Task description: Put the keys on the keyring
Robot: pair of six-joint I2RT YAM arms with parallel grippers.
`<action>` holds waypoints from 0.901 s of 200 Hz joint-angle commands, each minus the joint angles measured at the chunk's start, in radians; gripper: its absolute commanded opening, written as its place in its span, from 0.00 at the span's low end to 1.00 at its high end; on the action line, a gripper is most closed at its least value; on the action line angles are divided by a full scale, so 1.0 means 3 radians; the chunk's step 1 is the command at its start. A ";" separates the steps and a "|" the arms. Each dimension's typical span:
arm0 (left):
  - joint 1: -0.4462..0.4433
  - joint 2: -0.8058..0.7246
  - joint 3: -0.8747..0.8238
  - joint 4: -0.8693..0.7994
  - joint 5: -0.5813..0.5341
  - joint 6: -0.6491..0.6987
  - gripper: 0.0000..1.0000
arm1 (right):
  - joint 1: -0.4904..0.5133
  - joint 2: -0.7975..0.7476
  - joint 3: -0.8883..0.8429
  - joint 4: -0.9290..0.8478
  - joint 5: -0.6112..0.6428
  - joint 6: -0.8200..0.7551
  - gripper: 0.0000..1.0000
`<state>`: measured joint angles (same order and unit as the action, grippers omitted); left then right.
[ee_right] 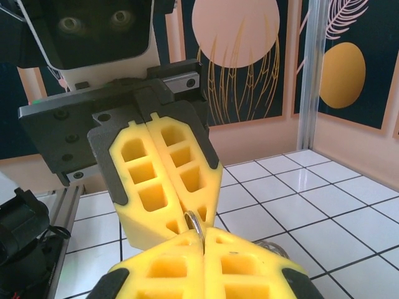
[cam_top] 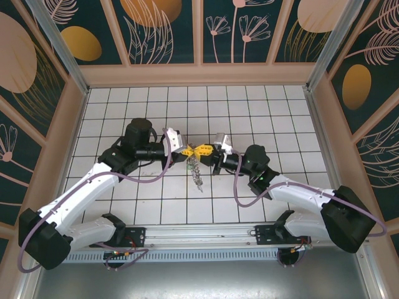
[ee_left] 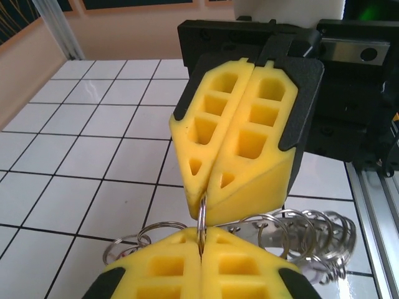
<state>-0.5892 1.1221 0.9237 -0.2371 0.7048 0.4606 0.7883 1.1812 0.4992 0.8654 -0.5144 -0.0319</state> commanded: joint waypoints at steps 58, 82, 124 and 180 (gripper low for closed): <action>-0.0004 0.0192 0.0602 -0.1043 -0.0226 0.0836 0.00 | -0.0209 0.0095 0.1183 -0.2826 -0.0768 -0.1755 0.25; 0.0000 0.0280 0.0726 -0.1182 -0.0283 0.0943 0.00 | -0.0217 0.0223 0.1305 -0.2956 -0.0803 -0.1834 0.25; -0.0004 0.0345 0.0808 -0.1260 -0.0282 0.0983 0.00 | -0.0195 0.0339 0.1392 -0.2921 -0.0879 -0.1834 0.22; -0.0005 0.0366 0.0794 -0.1326 -0.0254 0.0994 0.00 | -0.0163 0.0328 0.1414 -0.2892 -0.0823 -0.1823 0.21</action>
<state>-0.5892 1.2282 1.1282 -0.6201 0.6094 0.7338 0.7326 1.2839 0.8883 0.0006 -0.7353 -0.5526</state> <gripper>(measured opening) 0.060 0.200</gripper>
